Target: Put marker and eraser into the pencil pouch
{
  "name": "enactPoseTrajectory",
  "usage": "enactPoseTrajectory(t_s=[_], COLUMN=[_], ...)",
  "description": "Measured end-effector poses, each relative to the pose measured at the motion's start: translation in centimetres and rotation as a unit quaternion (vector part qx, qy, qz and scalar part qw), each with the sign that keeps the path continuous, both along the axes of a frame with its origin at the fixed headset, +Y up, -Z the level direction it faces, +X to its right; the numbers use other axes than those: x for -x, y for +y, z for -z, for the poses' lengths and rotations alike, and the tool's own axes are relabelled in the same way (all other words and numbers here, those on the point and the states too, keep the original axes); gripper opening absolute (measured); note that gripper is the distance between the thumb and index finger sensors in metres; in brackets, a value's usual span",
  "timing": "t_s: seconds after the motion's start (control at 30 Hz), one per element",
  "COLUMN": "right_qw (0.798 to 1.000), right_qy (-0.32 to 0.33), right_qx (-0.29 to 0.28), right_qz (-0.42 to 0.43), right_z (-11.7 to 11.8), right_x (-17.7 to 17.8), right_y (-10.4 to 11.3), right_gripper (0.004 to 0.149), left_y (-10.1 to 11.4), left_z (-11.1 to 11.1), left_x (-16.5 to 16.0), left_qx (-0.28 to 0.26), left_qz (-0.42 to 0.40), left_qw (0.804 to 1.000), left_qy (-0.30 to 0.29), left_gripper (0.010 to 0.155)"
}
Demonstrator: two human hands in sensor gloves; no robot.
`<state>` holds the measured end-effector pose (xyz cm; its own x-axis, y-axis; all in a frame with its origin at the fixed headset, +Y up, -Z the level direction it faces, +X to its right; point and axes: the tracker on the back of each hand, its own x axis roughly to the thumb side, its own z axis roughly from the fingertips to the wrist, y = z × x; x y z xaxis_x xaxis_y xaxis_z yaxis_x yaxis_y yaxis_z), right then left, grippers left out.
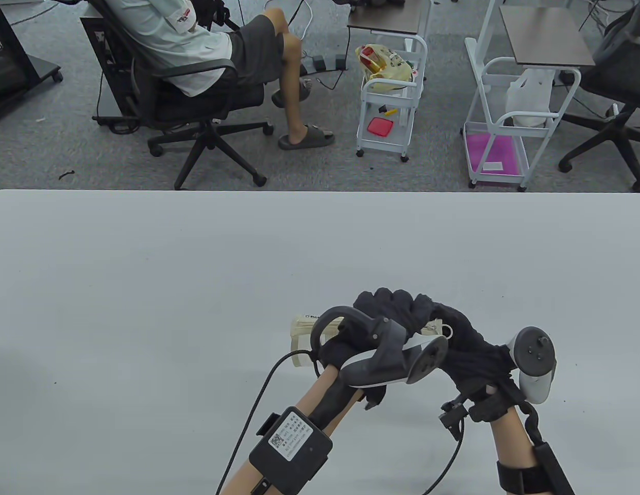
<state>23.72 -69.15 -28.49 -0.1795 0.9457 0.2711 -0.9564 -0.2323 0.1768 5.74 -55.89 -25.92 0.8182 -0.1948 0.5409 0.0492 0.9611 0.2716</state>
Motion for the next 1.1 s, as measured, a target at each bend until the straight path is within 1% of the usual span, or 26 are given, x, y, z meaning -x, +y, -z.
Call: enactPoseTrajectory(t_s=[0.1,0.2,0.27,0.33,0.43,0.5,0.57,0.63,0.83,0.93,1.0,1.1], right_qw=[1.000,1.000,1.000,1.000,0.999,0.999,0.999,0.999,0.998,0.999,1.000,0.999], right_qy=[0.002,-0.001,-0.004,-0.002,-0.001,-0.001,0.000,0.004,0.011,0.009,0.008,0.011], right_qx=[-0.007,-0.012,-0.010,-0.006,-0.009,-0.013,-0.016,-0.018,-0.022,-0.018,-0.011,-0.006], right_qz=[-0.009,-0.010,-0.012,-0.018,-0.033,-0.037,-0.046,-0.048,-0.054,-0.037,-0.004,0.040], right_z=[-0.1,-0.2,-0.1,0.0,-0.1,-0.2,-0.2,-0.3,-0.3,-0.2,0.0,0.1], right_x=[0.2,0.3,0.2,0.1,0.4,0.6,0.8,0.9,1.2,0.8,0.2,-0.6], right_y=[0.2,0.3,0.2,0.0,0.1,0.2,0.2,0.3,0.3,0.3,0.1,0.2], right_gripper=[0.069,0.069,0.068,0.068,0.067,0.067,0.066,0.067,0.067,0.064,0.065,0.064], left_y=[-0.4,-1.0,-1.1,-1.2,-1.2,-1.2,-1.2,-1.2,-1.1,-0.5,0.1,0.7], left_z=[-0.1,0.1,0.2,0.3,0.3,0.5,0.6,0.6,0.6,0.5,0.4,0.4], left_x=[-1.4,-2.3,-2.3,-2.2,-2.2,-2.1,-2.1,-2.1,-1.7,-1.0,0.0,1.4], left_qx=[0.000,0.016,0.016,0.020,0.033,0.044,0.056,0.054,0.067,0.061,0.041,0.026], left_qz=[0.013,0.026,0.007,-0.008,0.001,0.016,0.017,0.022,0.033,0.024,0.027,0.029], left_qw=[1.000,0.999,1.000,0.999,0.999,0.999,0.998,0.998,0.997,0.997,0.998,0.999], left_qy=[-0.008,-0.017,-0.026,-0.040,-0.035,-0.015,-0.018,-0.018,-0.029,-0.035,-0.029,-0.021], left_gripper=[0.061,0.060,0.057,0.050,0.049,0.050,0.047,0.044,0.041,0.040,0.040,0.040])
